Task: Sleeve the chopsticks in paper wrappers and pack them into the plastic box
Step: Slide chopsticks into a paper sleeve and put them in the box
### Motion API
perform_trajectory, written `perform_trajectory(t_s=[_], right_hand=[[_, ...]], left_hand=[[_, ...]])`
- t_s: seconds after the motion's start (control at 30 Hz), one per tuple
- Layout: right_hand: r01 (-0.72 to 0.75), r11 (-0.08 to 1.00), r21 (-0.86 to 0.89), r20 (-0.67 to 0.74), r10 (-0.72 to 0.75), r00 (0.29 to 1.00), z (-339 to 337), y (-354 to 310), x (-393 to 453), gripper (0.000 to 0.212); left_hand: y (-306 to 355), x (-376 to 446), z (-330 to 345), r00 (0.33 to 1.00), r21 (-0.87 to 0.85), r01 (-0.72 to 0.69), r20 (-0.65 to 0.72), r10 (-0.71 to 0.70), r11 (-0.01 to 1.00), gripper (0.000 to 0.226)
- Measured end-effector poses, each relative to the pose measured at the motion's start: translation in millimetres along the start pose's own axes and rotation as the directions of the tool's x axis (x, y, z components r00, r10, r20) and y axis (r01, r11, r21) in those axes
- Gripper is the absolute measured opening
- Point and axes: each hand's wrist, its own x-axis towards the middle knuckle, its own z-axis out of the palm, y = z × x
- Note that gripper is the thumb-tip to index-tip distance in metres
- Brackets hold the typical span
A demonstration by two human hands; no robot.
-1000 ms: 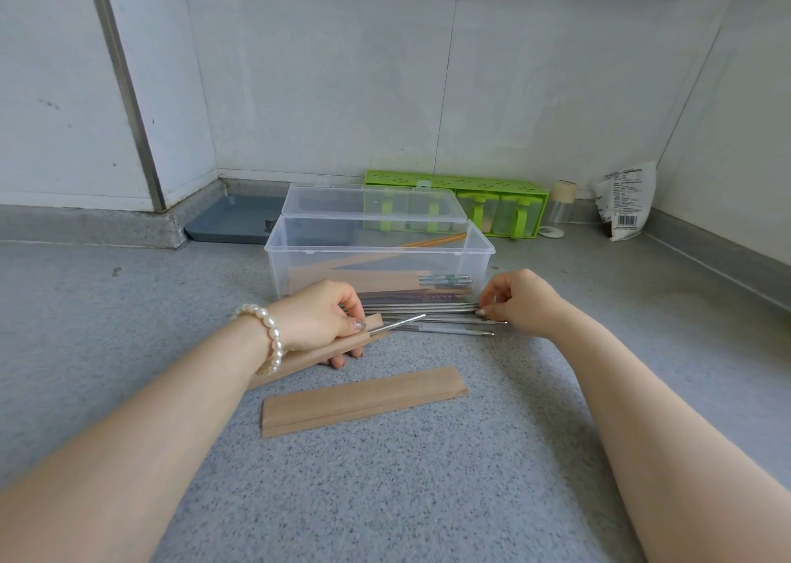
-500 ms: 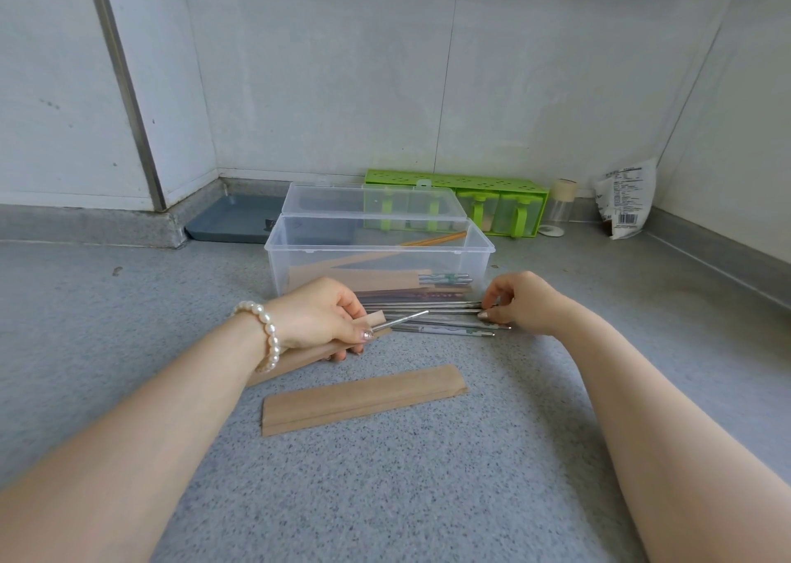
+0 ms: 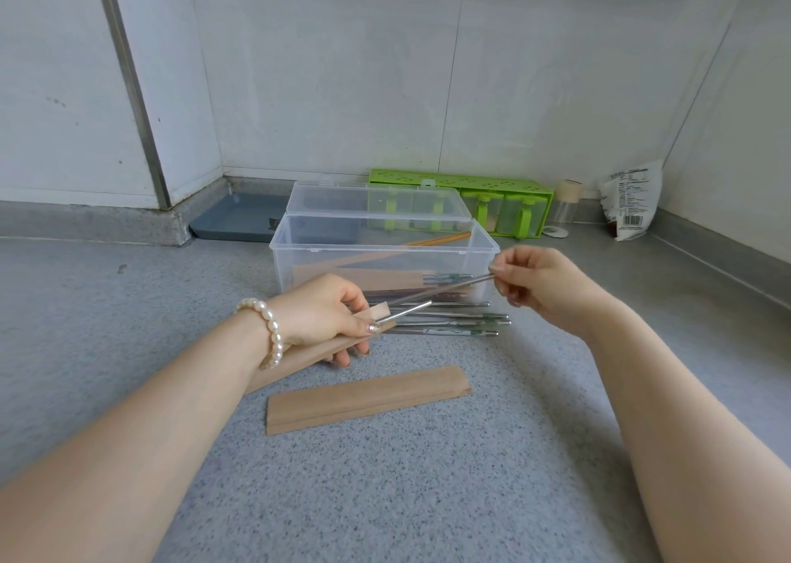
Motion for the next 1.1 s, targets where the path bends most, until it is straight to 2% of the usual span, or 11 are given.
perform_trajectory(t_s=[0.07, 0.17, 0.23, 0.3, 0.47, 0.77, 1.0, 1.1], right_hand=[[0.019, 0.957, 0.29, -0.043, -0.007, 0.999, 0.7, -1.5, -0.2, 0.015], [0.072, 0.802, 0.593, -0.129, 0.007, 0.992, 4.8, -3.9, 0.6, 0.016], [0.126, 0.695, 0.708, -0.215, 0.042, 0.976, 5.9, -4.7, 2.2, 0.017], [0.176, 0.634, 0.753, -0.302, 0.096, 0.948, 4.7, -5.1, 4.9, 0.021], [0.225, 0.612, 0.758, -0.431, 0.211, 0.878, -3.8, 0.8, 10.4, 0.032], [0.242, 0.774, 0.585, -0.595, 0.206, 0.777, -1.7, 0.2, 5.4, 0.034], [0.226, 0.807, 0.545, -0.611, 0.199, 0.766, 3.2, 1.2, 5.7, 0.033], [0.188, 0.831, 0.523, -0.577, 0.183, 0.796, 6.4, 1.2, 6.1, 0.03]], left_hand=[[1.0, -0.9, 0.9, 1.0, -0.004, -0.007, 0.0, 0.007, 1.0, 0.008], [1.8, -1.6, 1.5, 1.0, -0.005, -0.018, -0.001, 0.018, 1.0, 0.009], [1.9, -1.8, 1.5, 1.0, 0.005, -0.023, 0.011, 0.023, 1.0, 0.007], [1.3, -1.5, 1.6, 0.999, 0.01, -0.022, 0.025, 0.021, 1.0, 0.006], [0.5, -0.5, 1.7, 0.999, 0.007, -0.021, 0.039, 0.02, 1.0, 0.006], [2.5, -2.1, 1.2, 0.998, 0.017, -0.033, 0.057, 0.032, 0.999, 0.01], [3.9, -2.8, 1.5, 0.997, 0.034, -0.061, 0.059, 0.059, 0.998, 0.009], [4.1, -3.4, 2.9, 0.996, 0.005, -0.067, 0.054, 0.067, 0.998, 0.009]])
